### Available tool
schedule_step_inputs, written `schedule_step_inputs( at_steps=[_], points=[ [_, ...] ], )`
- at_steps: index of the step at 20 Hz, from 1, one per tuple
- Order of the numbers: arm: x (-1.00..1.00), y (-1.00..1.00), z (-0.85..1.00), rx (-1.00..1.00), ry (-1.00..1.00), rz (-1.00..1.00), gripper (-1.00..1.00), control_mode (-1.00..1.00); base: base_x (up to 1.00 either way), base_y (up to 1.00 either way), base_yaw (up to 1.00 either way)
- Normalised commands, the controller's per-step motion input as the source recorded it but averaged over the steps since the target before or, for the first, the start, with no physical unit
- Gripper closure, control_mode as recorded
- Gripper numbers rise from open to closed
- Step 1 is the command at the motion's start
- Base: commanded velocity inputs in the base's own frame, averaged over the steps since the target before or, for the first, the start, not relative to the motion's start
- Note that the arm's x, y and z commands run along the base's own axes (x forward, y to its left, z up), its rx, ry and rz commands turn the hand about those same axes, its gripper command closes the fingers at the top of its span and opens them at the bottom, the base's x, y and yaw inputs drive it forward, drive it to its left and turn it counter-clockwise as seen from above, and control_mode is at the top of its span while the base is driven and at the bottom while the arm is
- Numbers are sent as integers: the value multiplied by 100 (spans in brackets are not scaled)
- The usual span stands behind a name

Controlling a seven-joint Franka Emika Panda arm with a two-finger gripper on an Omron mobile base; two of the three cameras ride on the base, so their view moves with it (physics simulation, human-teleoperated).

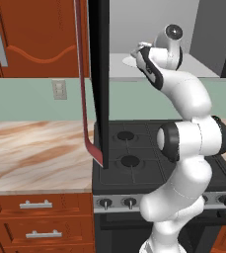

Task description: Transport the steak from the fridge to the microwave and turn on the microwave.

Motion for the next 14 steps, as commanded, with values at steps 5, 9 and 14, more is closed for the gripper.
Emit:
schedule_step_inputs(
  at_steps=[5,9,14],
  points=[
    [29,-3,-7,0,1,0,100,-100,0,0,0],
    [7,0,0,0,0,0,-100,-100,0,0,0],
    [0,-3,0,0,0,0,-100,-100,0,0,0]
  ],
)
